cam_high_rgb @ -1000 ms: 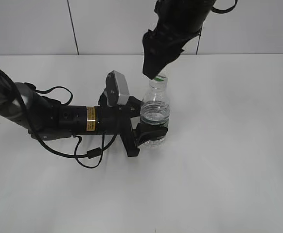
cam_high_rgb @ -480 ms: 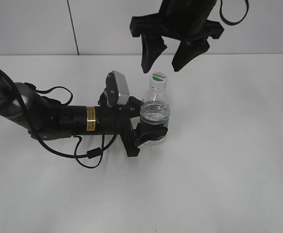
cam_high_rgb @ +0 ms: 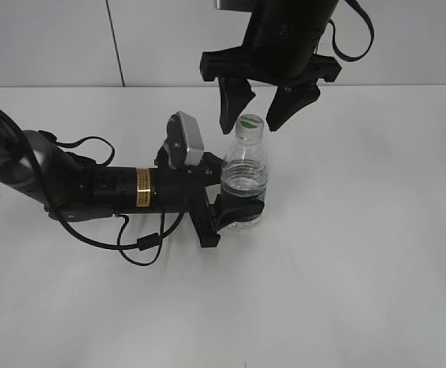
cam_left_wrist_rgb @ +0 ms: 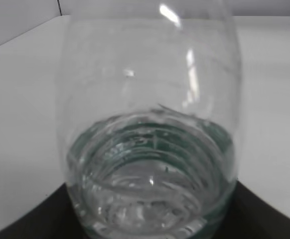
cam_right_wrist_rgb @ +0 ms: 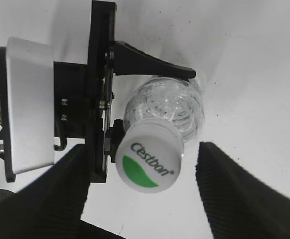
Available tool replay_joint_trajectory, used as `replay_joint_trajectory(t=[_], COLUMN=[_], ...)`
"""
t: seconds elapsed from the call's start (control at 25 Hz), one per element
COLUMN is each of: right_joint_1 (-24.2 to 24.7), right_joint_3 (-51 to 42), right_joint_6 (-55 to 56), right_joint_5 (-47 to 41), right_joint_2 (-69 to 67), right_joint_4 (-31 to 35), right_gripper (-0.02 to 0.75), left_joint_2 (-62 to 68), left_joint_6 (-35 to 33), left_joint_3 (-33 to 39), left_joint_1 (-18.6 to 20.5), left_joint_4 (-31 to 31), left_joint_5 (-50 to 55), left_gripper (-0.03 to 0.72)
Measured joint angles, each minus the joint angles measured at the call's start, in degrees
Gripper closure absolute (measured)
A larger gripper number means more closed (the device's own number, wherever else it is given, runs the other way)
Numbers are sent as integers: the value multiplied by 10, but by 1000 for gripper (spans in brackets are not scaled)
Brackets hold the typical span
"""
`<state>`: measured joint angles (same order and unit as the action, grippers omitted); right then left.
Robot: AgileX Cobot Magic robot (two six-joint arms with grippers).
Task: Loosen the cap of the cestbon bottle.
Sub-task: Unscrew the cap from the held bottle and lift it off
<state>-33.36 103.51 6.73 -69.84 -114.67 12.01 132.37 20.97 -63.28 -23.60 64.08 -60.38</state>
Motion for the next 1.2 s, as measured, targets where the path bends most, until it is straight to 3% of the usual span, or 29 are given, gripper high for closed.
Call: replay_joint_trajectory(t=[0.52, 0.68, 0.8, 1.0, 1.2], right_joint_1=[0, 0, 0, 0, 0], right_joint_3=[0, 0, 0, 0, 0], right_joint_6=[1, 1, -14, -122, -356], right_joint_5=[0, 0, -1, -1, -1], right_joint_2=[-12, -12, -12, -12, -12], right_joint_4=[-1, -4, -5, -2, 1], right_gripper=[311, 431, 433, 433, 433], left_joint_2=[0, 0, 0, 0, 0], left_joint_6=[0, 0, 1, 2, 2], left_joint_3=[0, 0, 0, 0, 0], left_joint_1=[0, 0, 0, 0, 0], left_joint_4=[0, 0, 0, 0, 2], left_joint_5=[0, 0, 0, 1, 0], left_gripper=[276, 276, 276, 276, 276])
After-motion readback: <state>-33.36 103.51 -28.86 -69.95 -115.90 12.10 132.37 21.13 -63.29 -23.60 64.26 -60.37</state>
